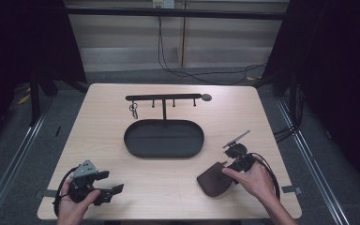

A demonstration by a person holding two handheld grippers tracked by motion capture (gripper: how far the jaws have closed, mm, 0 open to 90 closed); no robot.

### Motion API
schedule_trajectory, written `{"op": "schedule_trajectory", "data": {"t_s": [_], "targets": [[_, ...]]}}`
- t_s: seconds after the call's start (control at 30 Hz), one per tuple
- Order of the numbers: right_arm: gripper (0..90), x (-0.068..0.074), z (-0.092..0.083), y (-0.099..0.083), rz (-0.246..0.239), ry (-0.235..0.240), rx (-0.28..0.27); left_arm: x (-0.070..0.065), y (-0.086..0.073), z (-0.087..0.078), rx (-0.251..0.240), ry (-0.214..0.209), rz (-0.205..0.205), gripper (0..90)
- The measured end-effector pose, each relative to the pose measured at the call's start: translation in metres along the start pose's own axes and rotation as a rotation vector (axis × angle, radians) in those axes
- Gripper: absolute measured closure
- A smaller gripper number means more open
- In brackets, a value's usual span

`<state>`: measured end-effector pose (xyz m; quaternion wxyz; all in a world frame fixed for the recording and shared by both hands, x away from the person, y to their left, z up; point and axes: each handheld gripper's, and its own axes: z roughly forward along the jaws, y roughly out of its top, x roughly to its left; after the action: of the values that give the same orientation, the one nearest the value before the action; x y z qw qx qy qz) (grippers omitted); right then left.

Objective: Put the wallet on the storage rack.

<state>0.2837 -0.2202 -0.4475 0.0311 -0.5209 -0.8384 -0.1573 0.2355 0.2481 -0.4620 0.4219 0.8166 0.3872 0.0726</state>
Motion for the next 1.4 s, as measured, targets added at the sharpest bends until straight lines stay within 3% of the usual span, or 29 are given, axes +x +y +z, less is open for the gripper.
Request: {"op": "schedule_trajectory", "data": {"t_s": [0.13,0.3,0.5,0.57,0.83,1.03,1.2,1.4], "targets": [[22.4,-0.002,0.004,0.001,0.006,0.016,0.030,-0.001,0.000,0.001,0.007,-0.004,0.007,20.5],[21.4,-0.004,0.015,0.008,0.006,0.042,0.114,0.000,0.000,0.000,0.003,-0.004,0.007,20.7],[28.9,-0.008,0.017,0.013,0.015,0.096,0.149,0.001,0.000,-0.001,0.002,-0.007,0.000,21.3],[32.7,-0.008,0.016,0.015,0.015,0.091,0.164,0.001,0.000,-0.001,0.003,-0.007,0.001,21.3],[58.8,-0.010,-0.001,0.019,0.005,0.069,0.132,0.002,0.001,-0.001,0.004,-0.024,0.011,21.4],[63.0,-0.010,-0.007,0.023,0.000,0.068,0.133,0.001,0.001,-0.001,0.000,-0.024,0.013,21.5],[70.3,-0.011,-0.018,0.026,-0.006,0.095,0.107,0.002,0.001,-0.002,-0.005,-0.021,0.013,21.5],[74.0,-0.008,-0.028,0.031,-0.007,0.084,0.095,0.002,0.001,-0.002,0.003,-0.030,0.019,21.5]]}}
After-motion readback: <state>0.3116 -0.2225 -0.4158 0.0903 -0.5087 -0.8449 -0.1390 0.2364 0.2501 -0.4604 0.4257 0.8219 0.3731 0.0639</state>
